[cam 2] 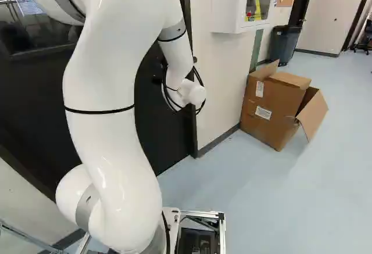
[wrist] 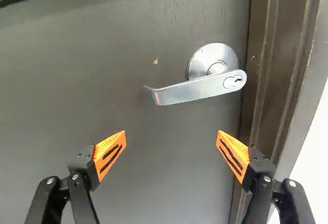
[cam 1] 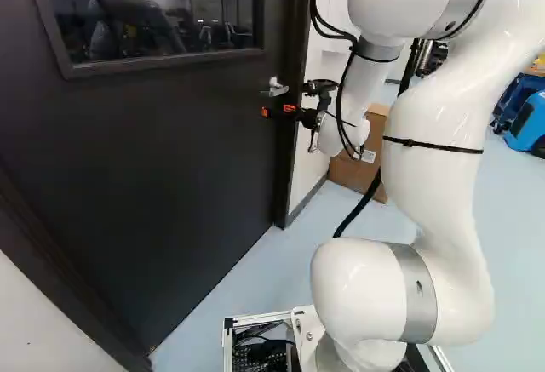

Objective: Open the door and move inside

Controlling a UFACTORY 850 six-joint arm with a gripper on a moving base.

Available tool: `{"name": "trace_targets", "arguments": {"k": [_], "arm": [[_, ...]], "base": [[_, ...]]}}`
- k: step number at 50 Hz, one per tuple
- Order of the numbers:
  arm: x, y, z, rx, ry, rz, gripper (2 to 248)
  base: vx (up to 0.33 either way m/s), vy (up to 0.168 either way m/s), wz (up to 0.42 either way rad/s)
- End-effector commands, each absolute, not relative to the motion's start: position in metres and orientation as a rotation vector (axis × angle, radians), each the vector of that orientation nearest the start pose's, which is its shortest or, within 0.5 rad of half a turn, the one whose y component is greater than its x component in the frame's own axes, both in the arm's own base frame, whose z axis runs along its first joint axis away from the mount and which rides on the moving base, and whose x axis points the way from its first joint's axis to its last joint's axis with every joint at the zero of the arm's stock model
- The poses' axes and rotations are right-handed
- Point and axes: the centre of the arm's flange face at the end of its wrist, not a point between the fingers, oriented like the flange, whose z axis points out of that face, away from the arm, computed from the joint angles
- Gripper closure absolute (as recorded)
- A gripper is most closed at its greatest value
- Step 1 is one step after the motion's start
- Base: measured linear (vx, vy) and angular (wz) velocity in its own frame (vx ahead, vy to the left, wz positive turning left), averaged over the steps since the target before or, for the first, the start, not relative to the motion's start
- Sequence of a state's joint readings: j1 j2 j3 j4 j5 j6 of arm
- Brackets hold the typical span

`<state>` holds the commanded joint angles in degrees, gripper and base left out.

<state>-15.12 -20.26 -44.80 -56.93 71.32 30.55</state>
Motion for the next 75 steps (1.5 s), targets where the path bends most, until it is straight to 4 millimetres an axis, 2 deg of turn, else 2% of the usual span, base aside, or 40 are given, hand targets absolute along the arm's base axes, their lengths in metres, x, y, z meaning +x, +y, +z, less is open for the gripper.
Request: {"name": "trace_targets", "arguments": {"k": [8, 23, 33, 40, 54, 75], "arm": [[0.496, -0.061, 0.406, -1.911, -0.474, -1.683, 3], [0.468, -0.060, 0.425, -1.905, -0.477, -1.716, 3], [0.463, -0.060, 0.437, -1.893, -0.490, -1.743, 3], [0.463, -0.060, 0.446, -1.877, -0.502, -1.763, 3], [0.483, -0.057, 0.463, -1.822, -0.551, -1.800, 3], [0.495, -0.045, 0.488, -1.758, -0.636, -1.827, 3]], "base": [[0.000, 0.000, 0.000], [0.000, 0.000, 0.000], [0.000, 0.000, 0.000], [0.000, 0.000, 0.000], [0.000, 0.000, 0.000], [0.000, 0.000, 0.000]]}}
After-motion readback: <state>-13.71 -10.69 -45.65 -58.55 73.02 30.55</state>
